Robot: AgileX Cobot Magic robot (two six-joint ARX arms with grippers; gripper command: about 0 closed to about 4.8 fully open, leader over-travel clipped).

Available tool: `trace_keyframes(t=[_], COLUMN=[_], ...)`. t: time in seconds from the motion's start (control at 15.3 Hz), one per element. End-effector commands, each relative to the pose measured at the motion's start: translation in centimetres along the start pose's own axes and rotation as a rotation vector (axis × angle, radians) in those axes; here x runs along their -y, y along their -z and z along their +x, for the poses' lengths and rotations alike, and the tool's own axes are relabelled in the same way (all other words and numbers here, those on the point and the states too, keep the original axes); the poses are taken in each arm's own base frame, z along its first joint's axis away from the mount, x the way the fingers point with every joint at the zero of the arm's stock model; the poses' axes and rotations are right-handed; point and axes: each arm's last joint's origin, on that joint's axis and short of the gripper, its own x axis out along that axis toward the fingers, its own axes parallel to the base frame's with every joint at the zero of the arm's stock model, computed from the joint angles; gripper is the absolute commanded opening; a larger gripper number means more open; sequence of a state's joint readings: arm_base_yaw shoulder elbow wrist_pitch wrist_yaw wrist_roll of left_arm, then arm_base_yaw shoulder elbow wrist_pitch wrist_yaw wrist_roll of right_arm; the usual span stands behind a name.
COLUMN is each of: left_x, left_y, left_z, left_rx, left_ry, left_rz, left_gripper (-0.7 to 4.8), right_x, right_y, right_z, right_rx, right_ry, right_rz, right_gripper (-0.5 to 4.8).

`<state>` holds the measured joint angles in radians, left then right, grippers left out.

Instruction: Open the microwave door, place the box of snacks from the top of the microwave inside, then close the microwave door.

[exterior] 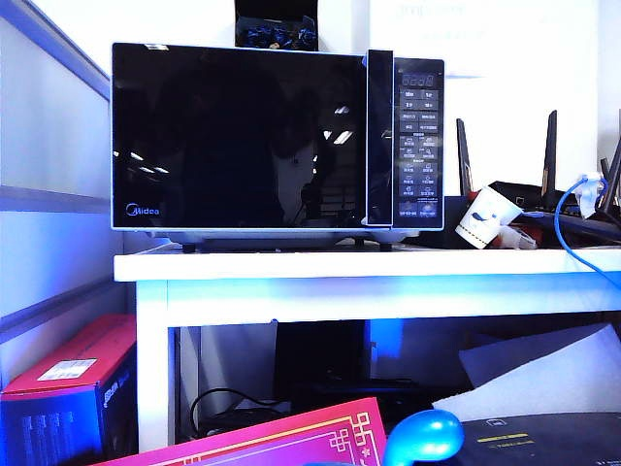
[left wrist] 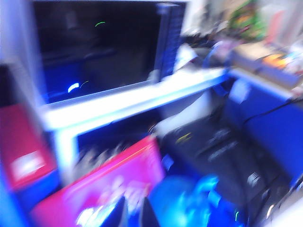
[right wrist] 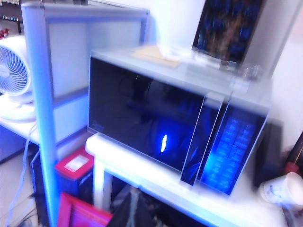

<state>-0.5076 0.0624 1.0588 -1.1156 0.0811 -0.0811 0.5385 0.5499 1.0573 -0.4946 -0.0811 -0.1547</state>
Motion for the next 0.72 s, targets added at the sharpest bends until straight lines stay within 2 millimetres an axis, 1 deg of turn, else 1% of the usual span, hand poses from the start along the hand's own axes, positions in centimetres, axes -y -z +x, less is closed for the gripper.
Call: trace_keyframes(t=[0.07, 0.13, 0.2, 0.26, 0.39, 0.46, 0.65, 0.72], left_x=[-0.5, -0.7, -0.8, -1.0, -1.2, -1.4, -1.8, -2.0], left_y=[2.0, 2.5, 2.9, 3.1, 4.1, 5.0, 7.2, 8.4], left_z=[3.9, 5.2, 6.8, 7.9, 9.7, 10.7, 12.6, 13.7], left_rx=[0.032, 0.036, 0.087, 0.124, 0.147, 0.138, 0.093, 0.085], left_ry=[-0.018, -0.015, 0.000, -0.022, -0.030, -0.038, -0.064, -0.063], left_rz=[-0.001, -0.003, 0.003, 0.011, 0.011, 0.010, -0.003, -0.039], left_gripper=[0.52, 0.52, 0.52, 0.52, 0.52, 0.52, 0.52, 0.52], right_x=[-0.6, -0.9, -1.1, -1.4, -1.5, -1.6, -1.8, -1.9], right_y=[5.3, 7.2, 9.3, 10.9, 13.2, 14.2, 16.9, 18.2], right_z=[-0.6, -0.5, -0.7, -0.9, -1.0, -0.9, -0.5, -0.2], right_rx=[0.055, 0.032, 0.012, 0.001, -0.022, -0.038, -0.085, -0.123], right_ry=[0.089, 0.091, 0.135, 0.138, 0.213, 0.241, 0.311, 0.312], right_rz=[0.053, 0.077, 0.109, 0.114, 0.139, 0.140, 0.174, 0.176], right_gripper=[-0.02, -0.02, -0.02, -0.02, -0.02, -0.02, -0.02, -0.02])
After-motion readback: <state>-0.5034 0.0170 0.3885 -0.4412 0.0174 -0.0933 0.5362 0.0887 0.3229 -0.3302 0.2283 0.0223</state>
